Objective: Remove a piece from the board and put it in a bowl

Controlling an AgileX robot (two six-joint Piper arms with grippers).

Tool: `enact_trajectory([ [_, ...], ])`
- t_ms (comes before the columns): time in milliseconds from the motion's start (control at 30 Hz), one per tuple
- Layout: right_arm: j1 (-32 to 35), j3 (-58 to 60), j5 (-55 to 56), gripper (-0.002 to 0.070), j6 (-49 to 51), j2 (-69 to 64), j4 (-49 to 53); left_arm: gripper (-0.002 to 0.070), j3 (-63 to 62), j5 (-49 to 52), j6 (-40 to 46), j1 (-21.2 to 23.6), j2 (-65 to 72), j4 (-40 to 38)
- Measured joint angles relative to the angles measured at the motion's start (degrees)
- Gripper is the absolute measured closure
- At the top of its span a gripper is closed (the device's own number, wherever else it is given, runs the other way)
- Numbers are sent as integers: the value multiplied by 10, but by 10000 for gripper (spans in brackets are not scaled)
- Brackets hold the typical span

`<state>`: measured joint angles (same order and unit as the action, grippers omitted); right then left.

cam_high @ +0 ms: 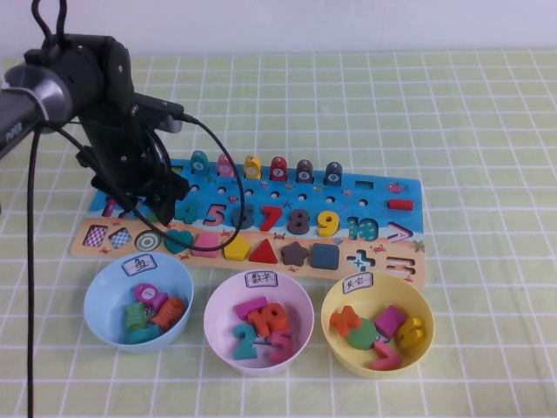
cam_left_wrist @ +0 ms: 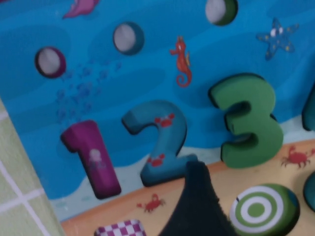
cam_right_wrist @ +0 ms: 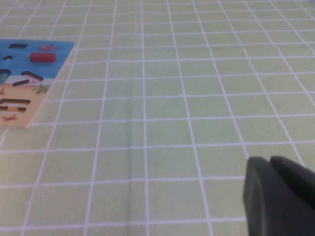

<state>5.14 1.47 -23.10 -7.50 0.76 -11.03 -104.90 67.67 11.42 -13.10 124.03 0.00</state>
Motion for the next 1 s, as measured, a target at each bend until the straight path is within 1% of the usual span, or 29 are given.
enact_trajectory([
  [167,0,0,0,694,0,0,0,237,0,-21,5,0,6,0],
  [333,0,0,0,694,0,0,0,296,0,-28,8,0,7,0],
  [467,0,0,0,694,0,0,0,319,0,-32,8,0,7,0],
  [1000,0,0,0,694,0,0,0,323,0,-39,8,0,11,0],
])
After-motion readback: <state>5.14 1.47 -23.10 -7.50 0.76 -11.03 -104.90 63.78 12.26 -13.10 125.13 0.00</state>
